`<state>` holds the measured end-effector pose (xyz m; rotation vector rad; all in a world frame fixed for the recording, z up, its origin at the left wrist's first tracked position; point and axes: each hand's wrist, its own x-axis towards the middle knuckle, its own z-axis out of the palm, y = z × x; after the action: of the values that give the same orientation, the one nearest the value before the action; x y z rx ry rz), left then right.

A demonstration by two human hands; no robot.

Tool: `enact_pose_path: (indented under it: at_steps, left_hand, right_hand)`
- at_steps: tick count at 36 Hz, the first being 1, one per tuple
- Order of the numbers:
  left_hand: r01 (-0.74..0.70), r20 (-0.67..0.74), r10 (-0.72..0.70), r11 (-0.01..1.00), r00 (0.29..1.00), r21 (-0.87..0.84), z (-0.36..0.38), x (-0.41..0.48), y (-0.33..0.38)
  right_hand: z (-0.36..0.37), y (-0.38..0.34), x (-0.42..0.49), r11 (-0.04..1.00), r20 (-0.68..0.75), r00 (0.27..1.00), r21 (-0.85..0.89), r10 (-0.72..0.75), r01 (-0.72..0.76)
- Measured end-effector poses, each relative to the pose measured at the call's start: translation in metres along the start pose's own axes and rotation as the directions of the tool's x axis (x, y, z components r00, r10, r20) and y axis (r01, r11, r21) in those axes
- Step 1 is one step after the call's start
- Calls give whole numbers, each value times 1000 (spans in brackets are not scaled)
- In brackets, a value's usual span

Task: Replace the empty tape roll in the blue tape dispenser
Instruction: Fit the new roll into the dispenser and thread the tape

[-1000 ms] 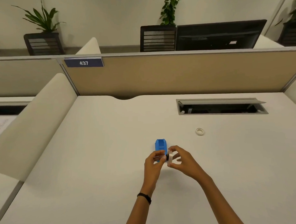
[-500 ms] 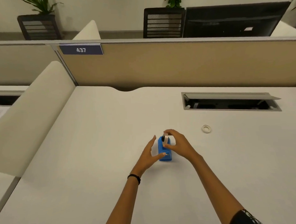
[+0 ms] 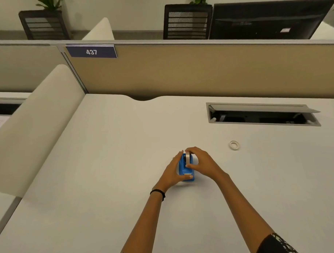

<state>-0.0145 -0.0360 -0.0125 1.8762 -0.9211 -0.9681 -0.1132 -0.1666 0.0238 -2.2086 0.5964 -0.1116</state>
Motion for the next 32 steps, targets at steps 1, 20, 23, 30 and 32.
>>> enact_pose_path:
  at_steps: [1, 20, 23, 30, 32]
  left_hand:
    - [0, -3, 0, 1000, 1000, 6, 0, 1, -1]
    - [7, -17, -6, 1000, 1000, 10, 2, 4, -4]
    - [10, -17, -10, 1000, 1000, 4, 2, 4, -4]
    - [10, -19, -10, 1000, 1000, 0, 2, 4, -3]
    - [9, -19, -9, 1000, 1000, 1, 2, 4, -3]
  right_hand:
    - [0, 0, -1, 1000, -2, 1000, 4, 0, 0]
    - [1, -1, 0, 1000, 11, 1000, -12, 29, -29]
    - [1, -1, 1, 999, 14, 999, -13, 38, -38]
    - [0, -2, 1, 998, 10, 998, -11, 57, -57]
    - [0, -2, 1, 998, 13, 998, -11, 61, -60]
